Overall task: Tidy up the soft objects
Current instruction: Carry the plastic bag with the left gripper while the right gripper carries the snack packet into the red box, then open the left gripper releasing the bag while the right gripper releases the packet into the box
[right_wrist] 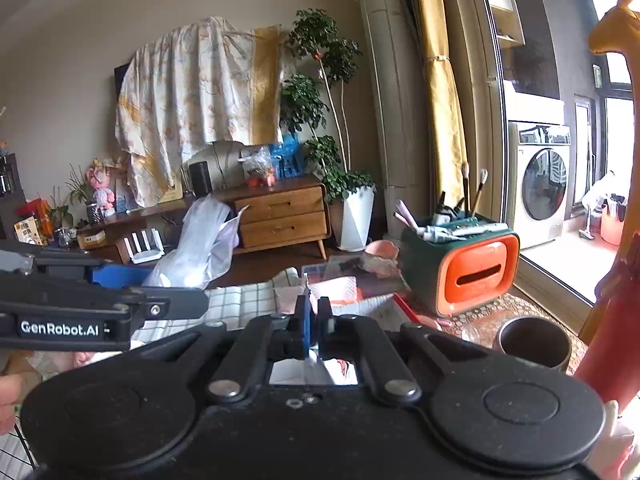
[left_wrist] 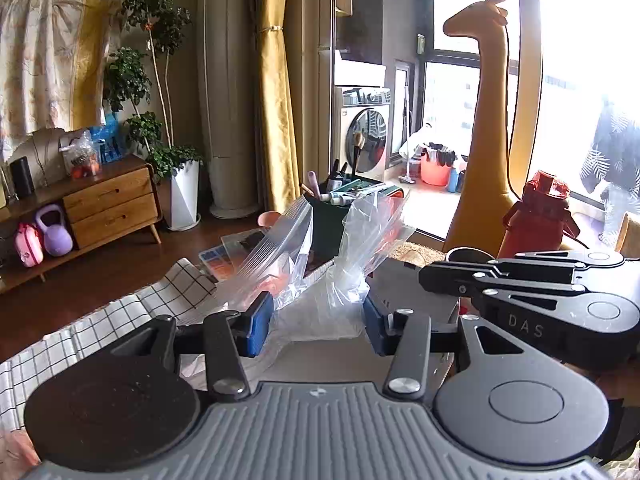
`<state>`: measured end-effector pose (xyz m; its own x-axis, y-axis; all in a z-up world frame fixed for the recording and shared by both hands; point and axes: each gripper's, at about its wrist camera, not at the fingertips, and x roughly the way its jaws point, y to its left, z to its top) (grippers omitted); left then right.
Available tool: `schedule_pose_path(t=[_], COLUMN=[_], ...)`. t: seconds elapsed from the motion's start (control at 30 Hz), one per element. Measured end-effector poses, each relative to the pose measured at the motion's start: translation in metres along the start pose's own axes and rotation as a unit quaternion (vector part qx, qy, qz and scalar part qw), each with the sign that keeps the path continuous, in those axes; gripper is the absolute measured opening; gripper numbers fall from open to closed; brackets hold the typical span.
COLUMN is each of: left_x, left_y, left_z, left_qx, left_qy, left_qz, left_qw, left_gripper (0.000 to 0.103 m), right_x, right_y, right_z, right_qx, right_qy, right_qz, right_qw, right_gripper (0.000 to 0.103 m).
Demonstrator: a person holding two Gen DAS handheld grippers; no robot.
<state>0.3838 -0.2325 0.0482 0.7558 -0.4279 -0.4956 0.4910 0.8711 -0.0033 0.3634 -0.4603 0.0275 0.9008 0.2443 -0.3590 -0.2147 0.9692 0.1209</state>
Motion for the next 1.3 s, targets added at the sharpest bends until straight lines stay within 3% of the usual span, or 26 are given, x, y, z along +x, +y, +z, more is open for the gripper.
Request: schedule_pose_path(t=[0.2, 0.47, 0.97, 1.3], left_x=[0.053, 0.104, 0.157, 0.166], left_y=[-0.004, 0.006, 0.023, 0.018], left_z=[-0.014, -0.032, -0.052, -0.059], left_qx=[-0.011, -0.033, -0.071, -0.061], left_qy=[0.037, 0.093, 0.193, 0.222], left_qz=[-0.012, -0.008, 0.013, 0.029], left_qw=[0.9992, 0.9951, 0.9786, 0.9728], left_gripper=[0.047, 0.047, 0.048, 0.051], right_x=[0.024, 0.042, 0.047, 0.044], right_y=[-0.016, -0.017, 0.01, 0.011], right_z=[-0.025, -0.048, -0.075, -0.078], right_qx=[0.001, 0.012, 0.001, 0.028], right_qy=[0.028, 0.068, 0.122, 0.14], right_qz=[-0.013, 0.004, 0.051, 0.057], right_qw=[1.0, 0.998, 0.991, 0.988], right_gripper=[0.002, 0.002, 0.004, 0.023])
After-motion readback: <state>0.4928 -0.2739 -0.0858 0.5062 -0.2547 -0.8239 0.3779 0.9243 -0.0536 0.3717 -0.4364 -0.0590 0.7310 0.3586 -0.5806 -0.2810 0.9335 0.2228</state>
